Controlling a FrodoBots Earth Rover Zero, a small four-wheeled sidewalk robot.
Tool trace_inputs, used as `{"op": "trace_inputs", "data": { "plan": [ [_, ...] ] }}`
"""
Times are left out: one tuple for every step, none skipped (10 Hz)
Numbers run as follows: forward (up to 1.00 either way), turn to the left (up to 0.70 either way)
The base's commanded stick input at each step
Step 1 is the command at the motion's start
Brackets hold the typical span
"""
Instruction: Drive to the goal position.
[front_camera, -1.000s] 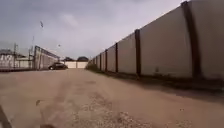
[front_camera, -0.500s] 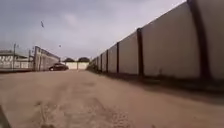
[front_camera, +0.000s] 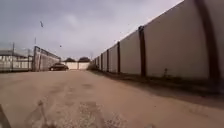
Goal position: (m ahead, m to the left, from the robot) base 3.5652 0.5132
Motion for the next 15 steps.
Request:
{"op": "trace_inputs", "data": {
  "plan": [
    [0.7,0.0],
    [0.7,0.0],
    [0.7,0.0],
    [0.7,0.0],
    [0.7,0.0],
    [0.7,0.0],
    [0.7,0.0],
    [0.7,0.0],
    [0.7,0.0],
    [0.7,0.0],
    [0.7,0.0],
    [0.7,0.0],
    [0.7,0.0],
    [0.7,0.0],
    [0.7,0.0]
  ]
}}
